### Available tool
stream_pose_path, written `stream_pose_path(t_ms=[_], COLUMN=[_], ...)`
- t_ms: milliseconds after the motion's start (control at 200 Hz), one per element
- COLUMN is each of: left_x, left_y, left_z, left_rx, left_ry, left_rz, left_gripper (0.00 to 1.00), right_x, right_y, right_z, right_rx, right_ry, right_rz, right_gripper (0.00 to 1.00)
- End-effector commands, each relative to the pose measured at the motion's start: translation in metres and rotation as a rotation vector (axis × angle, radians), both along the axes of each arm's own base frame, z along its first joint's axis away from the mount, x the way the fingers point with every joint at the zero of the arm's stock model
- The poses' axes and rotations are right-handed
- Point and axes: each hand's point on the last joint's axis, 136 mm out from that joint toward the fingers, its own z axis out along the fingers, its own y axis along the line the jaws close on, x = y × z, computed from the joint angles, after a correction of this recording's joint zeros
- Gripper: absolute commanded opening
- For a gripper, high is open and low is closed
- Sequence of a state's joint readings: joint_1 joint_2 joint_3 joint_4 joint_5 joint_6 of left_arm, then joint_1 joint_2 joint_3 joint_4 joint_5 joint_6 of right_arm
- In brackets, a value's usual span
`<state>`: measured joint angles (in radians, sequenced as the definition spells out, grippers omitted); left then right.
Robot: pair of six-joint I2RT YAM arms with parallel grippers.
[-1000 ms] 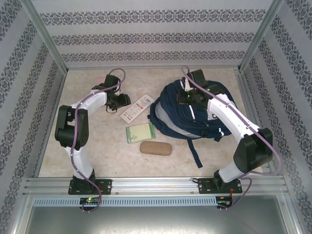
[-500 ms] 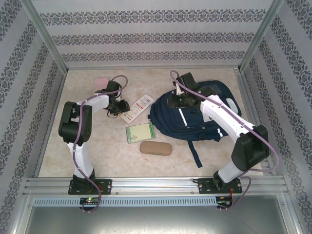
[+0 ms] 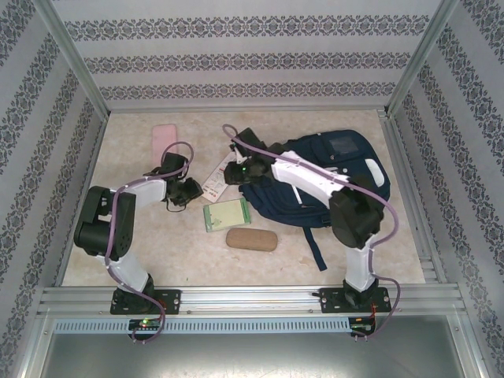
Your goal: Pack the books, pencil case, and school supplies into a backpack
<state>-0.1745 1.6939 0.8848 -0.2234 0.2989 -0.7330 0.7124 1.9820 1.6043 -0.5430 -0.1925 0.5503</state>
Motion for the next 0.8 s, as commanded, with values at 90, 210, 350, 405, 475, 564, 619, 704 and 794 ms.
stream_pose_path(t_ms=[90,210,350,405,475,564,619,704,794], left_x=[-0.018,0.005,0.038,0.048,0.058,0.062,0.061,0.056,0.049], left_y=[-0.008,0.001,-0.001,-0.004,-0.009,-0.016,-0.016,-0.016,-0.015], left_z=[0.014,0.033,0.038,0.034,0.027,0.013,0.005,-0.006,-0.016], left_rx=[-0.005,0.078,0.068,0.057,0.04,0.009,0.004,-0.001,-0.003], left_ry=[0.045,0.006,-0.025,-0.021,-0.014,0.008,0.027,0.053,0.081], left_rz=[-0.03,-0.082,-0.128,-0.147,-0.161,-0.171,-0.167,-0.158,-0.152], left_gripper=[0.33,0.33,0.34,0.33,0.33,0.32,0.32,0.32,0.31], right_x=[0.018,0.027,0.033,0.035,0.036,0.039,0.04,0.042,0.044], right_y=[0.012,0.011,0.012,0.012,0.009,0.006,0.004,0.004,0.004], right_z=[-0.022,-0.037,-0.052,-0.058,-0.064,-0.071,-0.076,-0.084,-0.091], right_rx=[0.041,0.053,0.073,0.075,0.063,0.062,0.057,0.064,0.067], right_ry=[0.08,0.118,0.152,0.162,0.178,0.186,0.195,0.218,0.233], right_rz=[-0.155,-0.234,-0.309,-0.331,-0.367,-0.407,-0.432,-0.465,-0.488], right_gripper=[0.42,0.47,0.49,0.49,0.49,0.49,0.49,0.49,0.49])
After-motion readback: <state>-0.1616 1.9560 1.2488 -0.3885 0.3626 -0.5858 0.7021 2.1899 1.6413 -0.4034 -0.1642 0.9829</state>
